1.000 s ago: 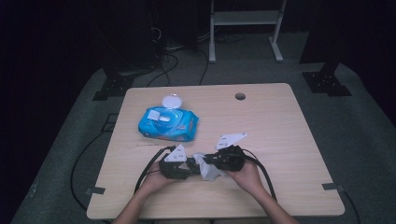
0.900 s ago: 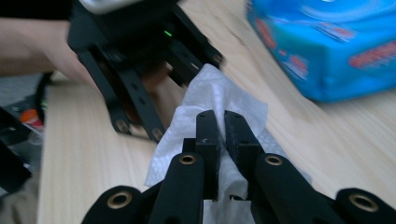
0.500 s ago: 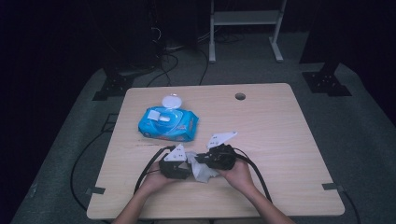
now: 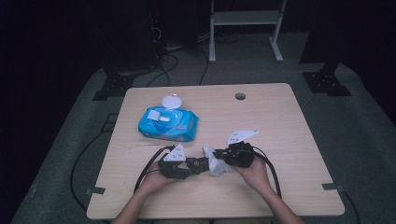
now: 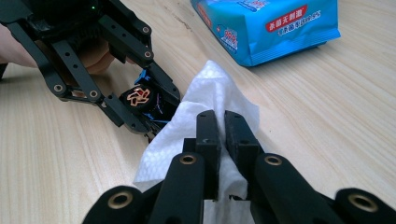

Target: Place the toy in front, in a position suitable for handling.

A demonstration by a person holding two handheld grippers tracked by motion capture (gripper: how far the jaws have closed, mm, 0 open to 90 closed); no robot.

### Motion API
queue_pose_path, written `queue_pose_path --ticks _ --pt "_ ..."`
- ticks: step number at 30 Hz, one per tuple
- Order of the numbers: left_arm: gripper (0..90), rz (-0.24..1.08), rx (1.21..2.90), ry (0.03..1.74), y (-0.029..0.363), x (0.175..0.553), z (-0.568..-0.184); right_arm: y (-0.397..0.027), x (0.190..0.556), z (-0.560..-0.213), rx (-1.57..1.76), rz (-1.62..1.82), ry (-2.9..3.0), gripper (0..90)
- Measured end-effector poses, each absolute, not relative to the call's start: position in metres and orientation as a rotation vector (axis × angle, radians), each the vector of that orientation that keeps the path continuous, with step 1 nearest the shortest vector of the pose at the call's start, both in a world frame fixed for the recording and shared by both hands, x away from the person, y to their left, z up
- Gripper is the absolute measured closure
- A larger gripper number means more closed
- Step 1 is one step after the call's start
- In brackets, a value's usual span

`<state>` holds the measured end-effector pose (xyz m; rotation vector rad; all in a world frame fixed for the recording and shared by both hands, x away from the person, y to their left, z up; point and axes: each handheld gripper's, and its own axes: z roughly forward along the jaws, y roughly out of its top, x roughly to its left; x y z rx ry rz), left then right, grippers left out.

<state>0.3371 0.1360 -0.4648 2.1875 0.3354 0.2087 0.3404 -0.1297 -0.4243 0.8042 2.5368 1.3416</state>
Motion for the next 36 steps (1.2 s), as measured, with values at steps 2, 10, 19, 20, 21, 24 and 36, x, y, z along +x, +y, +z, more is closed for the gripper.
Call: queue_pose_path --ticks 2,10,19,20,21,24,36 --pt "57.9 0.216 2.191 0.334 0.136 0.337 -0.465 -0.121 0.336 -0.427 0.767 1.369 2.541 84.5" --pt "57.9 0.213 2.185 0.332 0.136 0.337 -0.465 -0.117 0.335 -0.426 0.715 1.345 2.556 84.3" --pt "57.6 0.213 2.181 0.332 0.136 0.337 -0.466 -0.123 0.336 -0.426 0.751 1.358 2.539 84.2" --pt "57.6 0.214 2.181 0.331 0.136 0.337 -0.466 -0.116 0.334 -0.427 0.72 1.345 2.545 84.2" --pt "57.5 0.214 2.181 0.331 0.136 0.337 -0.466 -0.116 0.334 -0.427 0.72 1.345 2.545 84.2" --pt "57.5 0.215 2.182 0.327 0.137 0.337 -0.466 -0.123 0.337 -0.426 0.736 1.345 2.544 84.2" --pt "57.1 0.208 2.219 0.337 0.133 0.338 -0.473 -0.121 0.334 -0.427 0.749 1.37 2.541 84.2"
